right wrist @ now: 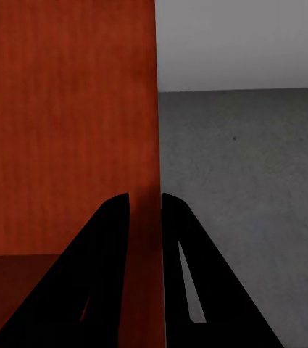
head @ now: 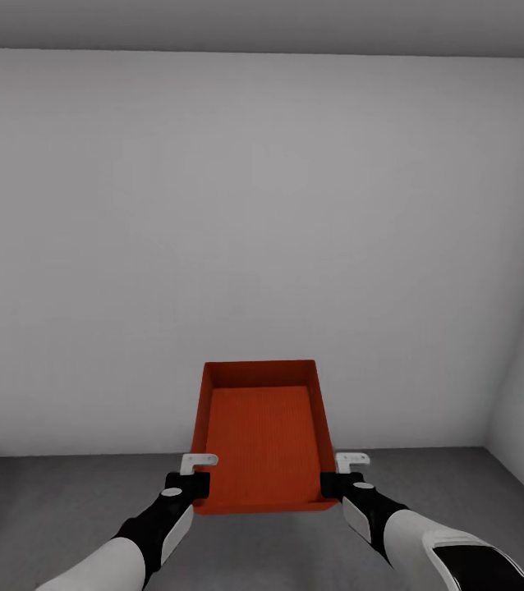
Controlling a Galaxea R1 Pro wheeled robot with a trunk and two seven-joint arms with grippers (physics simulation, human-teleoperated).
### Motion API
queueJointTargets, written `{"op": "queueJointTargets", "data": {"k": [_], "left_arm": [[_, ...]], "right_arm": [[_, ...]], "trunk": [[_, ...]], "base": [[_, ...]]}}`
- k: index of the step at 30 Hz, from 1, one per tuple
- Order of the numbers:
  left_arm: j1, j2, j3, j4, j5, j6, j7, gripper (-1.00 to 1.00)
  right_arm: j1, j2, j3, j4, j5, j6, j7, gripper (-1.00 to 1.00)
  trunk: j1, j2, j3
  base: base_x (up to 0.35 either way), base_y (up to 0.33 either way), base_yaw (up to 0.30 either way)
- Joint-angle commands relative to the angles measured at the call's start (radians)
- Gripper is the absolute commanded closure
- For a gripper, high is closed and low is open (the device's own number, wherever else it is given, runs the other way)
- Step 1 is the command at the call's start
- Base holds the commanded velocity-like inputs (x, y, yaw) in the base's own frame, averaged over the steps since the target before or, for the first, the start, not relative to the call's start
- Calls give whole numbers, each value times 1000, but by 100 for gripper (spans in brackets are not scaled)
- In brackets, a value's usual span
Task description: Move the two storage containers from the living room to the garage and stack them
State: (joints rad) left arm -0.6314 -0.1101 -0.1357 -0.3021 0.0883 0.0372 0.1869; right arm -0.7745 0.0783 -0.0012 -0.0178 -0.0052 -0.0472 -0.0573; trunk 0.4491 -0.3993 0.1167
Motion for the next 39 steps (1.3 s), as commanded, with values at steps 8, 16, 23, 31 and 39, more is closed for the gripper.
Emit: {"op": "queueJointTargets", "data": {"k": [8,16,23,31,39], "left_arm": [[-1,1,16,-5,-15,4,16,100],[-1,1,16,-9,-15,4,16,100],[-1,1,16,-10,-15,4,20,100],[-1,1,16,-9,-15,4,20,100],[-1,1,16,-9,-15,5,20,100]], "right_arm": [[0,0,-25,4,-9,-5,-52,100],[0,0,-25,4,-9,-6,-53,100],[0,0,-25,4,-9,-6,-53,100],[0,0,-25,4,-9,-2,-53,100],[0,1,-25,4,-9,3,-53,100]], "trunk": [[1,-1,0],[1,-1,0],[1,-1,0],[1,-1,0],[1,-1,0]], "base": [[73,0,0],[1,0,0],[0,0,0],[0,0,0],[0,0,0]]}}
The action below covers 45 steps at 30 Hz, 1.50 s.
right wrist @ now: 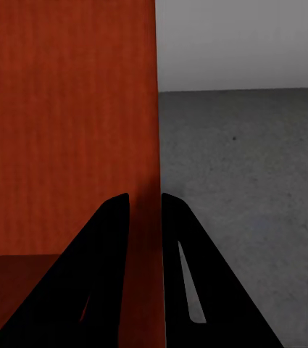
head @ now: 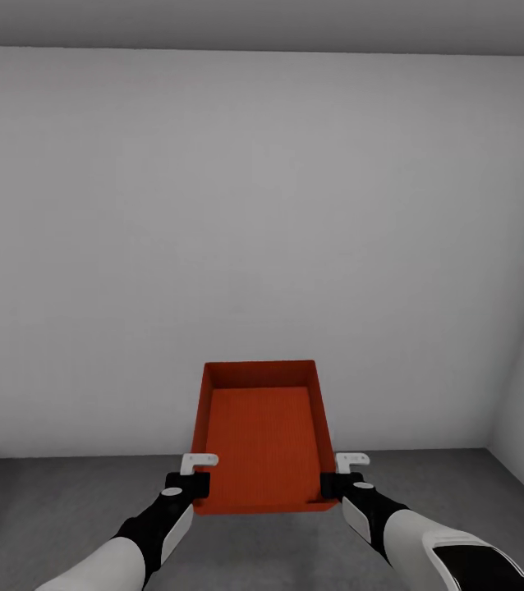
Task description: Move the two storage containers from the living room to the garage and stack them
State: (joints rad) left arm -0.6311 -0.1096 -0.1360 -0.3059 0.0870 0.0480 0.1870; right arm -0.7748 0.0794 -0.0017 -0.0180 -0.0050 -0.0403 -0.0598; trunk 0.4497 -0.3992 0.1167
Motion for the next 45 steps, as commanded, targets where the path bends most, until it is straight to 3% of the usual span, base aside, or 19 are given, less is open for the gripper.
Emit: {"op": "queueJointTargets", "data": {"k": [1,9,45], "left_arm": [[-1,1,16,-6,-13,-6,20,100],[-1,1,16,-6,-13,-7,20,100],[-1,1,16,-6,-13,-6,20,100]], "right_arm": [[0,0,-24,4,-9,-4,-50,100],[0,-3,-23,3,-9,44,-46,100],[0,-3,-23,3,-9,28,-51,100]], "trunk": [[0,-1,0],[0,-1,-9],[0,-1,-67]], "base": [[0,0,0],[0,0,0],[0,0,0]]}}
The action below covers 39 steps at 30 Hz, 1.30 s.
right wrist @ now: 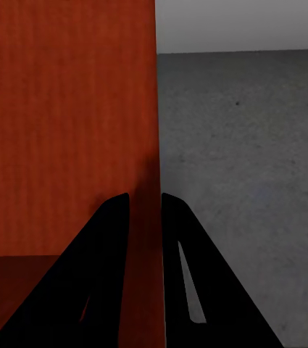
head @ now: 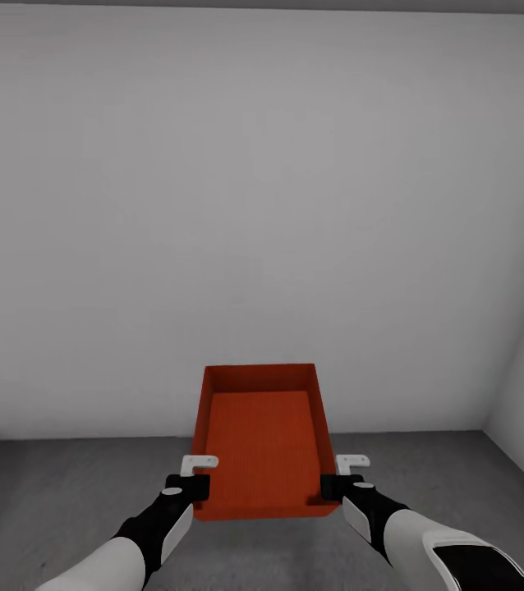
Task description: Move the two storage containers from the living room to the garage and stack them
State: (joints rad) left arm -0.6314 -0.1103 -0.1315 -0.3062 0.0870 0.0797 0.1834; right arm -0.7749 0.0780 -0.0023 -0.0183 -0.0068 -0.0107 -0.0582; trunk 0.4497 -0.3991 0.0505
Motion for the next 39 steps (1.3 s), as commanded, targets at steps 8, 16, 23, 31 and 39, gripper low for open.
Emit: {"op": "queueJointTargets", "data": {"k": [8,16,23,31,39], "left_arm": [[-1,1,11,-5,-13,-38,24,100],[-1,1,11,-5,-13,-38,24,100],[-1,1,10,-5,-13,-38,24,100],[-1,1,10,-5,-13,-38,24,100],[-1,1,10,-5,-13,-38,24,100]], "right_arm": [[0,-1,-22,3,-7,-2,-52,100],[0,-1,-23,3,-7,-1,-52,100],[0,-1,-23,3,-7,-1,-52,100],[0,-1,-23,3,-7,0,-52,100],[0,-1,-22,3,-7,0,-52,100]], "trunk": [[0,-1,-13],[0,-1,-26],[0,-1,-37],[0,-1,-50],[0,-1,-63]], "base": [[0,0,0],[0,0,0],[0,0,0],[0,0,0],[0,0,0]]}}
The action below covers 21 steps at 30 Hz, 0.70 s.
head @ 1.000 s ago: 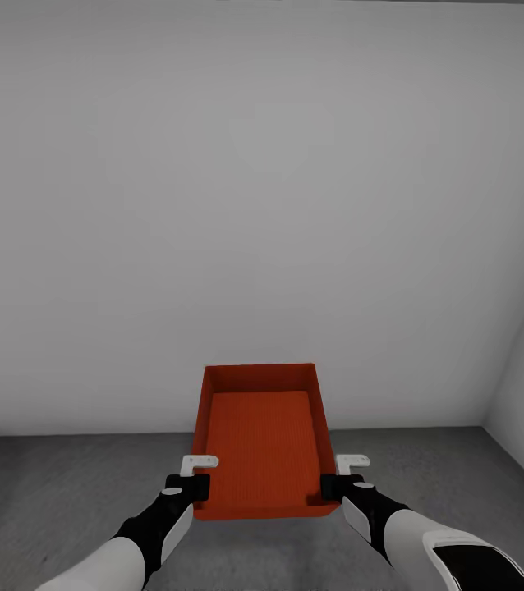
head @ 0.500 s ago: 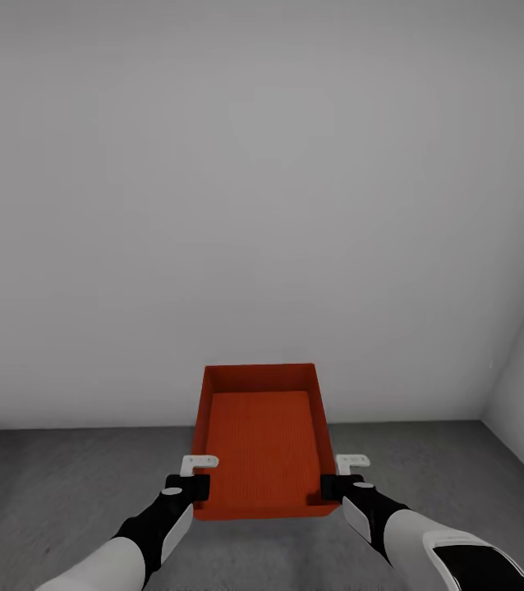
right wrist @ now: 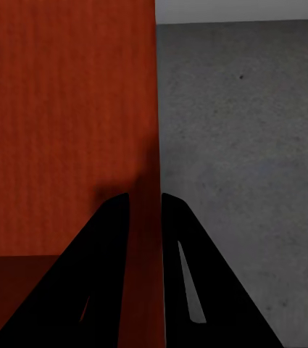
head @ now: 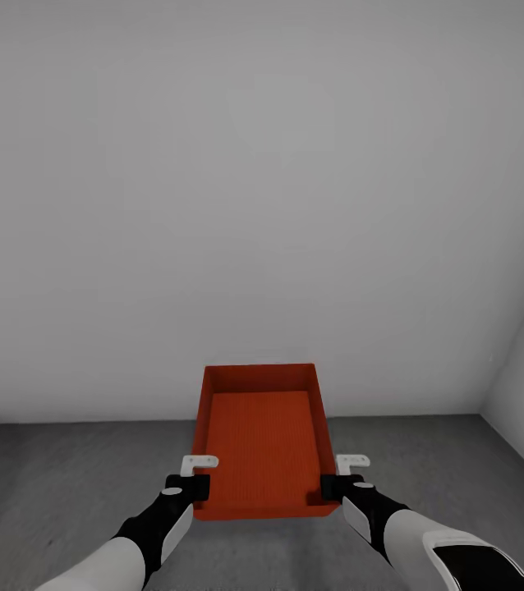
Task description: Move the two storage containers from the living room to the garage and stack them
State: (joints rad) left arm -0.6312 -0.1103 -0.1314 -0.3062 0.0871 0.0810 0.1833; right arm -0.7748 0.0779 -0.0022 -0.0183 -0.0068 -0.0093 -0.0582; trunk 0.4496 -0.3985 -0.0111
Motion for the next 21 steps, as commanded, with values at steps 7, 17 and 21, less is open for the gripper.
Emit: {"op": "queueJointTargets", "data": {"k": [7,17,21], "left_arm": [[-1,1,11,-5,-13,-40,24,100],[-1,1,12,-5,-13,-39,24,100],[-1,1,12,-5,-13,-39,24,100]], "right_arm": [[0,-1,-23,3,-7,-1,-52,100],[0,-1,-23,3,-7,-1,-52,100],[0,-1,-23,3,-7,-1,-52,100]], "trunk": [[0,-2,-12],[0,-2,-28],[0,-2,-35]], "base": [[0,0,0],[0,0,0],[0,0,0]]}}
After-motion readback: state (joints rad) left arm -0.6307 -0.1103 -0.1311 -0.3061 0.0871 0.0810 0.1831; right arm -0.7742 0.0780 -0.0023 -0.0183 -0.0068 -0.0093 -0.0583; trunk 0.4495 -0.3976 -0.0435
